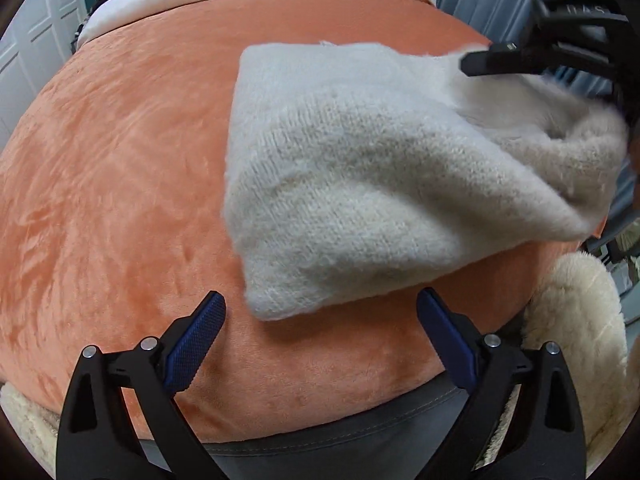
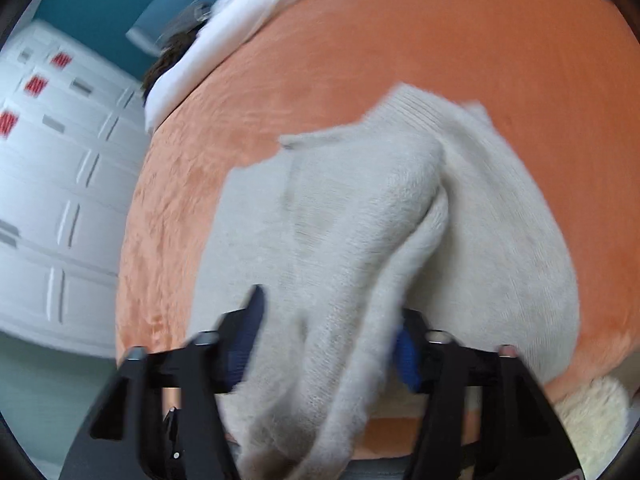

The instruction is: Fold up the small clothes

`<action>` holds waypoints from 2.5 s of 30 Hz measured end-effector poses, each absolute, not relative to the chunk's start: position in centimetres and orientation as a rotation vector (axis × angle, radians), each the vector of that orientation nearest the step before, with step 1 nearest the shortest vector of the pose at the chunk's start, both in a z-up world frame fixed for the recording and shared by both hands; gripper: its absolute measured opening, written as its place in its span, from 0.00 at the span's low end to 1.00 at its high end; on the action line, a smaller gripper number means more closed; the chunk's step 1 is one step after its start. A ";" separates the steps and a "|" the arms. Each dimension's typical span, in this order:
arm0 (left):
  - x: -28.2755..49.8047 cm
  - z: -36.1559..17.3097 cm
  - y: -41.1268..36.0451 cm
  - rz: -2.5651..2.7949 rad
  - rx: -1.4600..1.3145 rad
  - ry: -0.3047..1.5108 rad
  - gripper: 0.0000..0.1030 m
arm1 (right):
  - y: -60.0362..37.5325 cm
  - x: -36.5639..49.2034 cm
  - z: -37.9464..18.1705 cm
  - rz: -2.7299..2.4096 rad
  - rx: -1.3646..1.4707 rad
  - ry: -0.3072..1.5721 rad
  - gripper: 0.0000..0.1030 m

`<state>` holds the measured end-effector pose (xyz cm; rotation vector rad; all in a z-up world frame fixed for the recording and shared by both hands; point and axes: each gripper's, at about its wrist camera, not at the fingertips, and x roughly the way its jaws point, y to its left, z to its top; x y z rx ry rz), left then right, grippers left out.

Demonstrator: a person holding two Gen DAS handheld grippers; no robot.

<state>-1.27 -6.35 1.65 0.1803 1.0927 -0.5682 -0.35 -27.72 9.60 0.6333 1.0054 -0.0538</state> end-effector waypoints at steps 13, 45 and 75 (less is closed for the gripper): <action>-0.2 0.7 -6.5 -0.619 0.062 1.182 0.36 | -36.4 -4.6 3.8 -0.204 0.717 0.998 0.21; -1.4 3.6 -6.2 -0.590 0.084 1.168 0.46 | -35.0 -9.2 8.2 -0.256 0.660 0.914 0.42; -0.9 7.2 -10.9 -0.584 0.108 1.093 0.68 | -33.5 -6.8 13.0 -0.201 0.452 0.880 0.28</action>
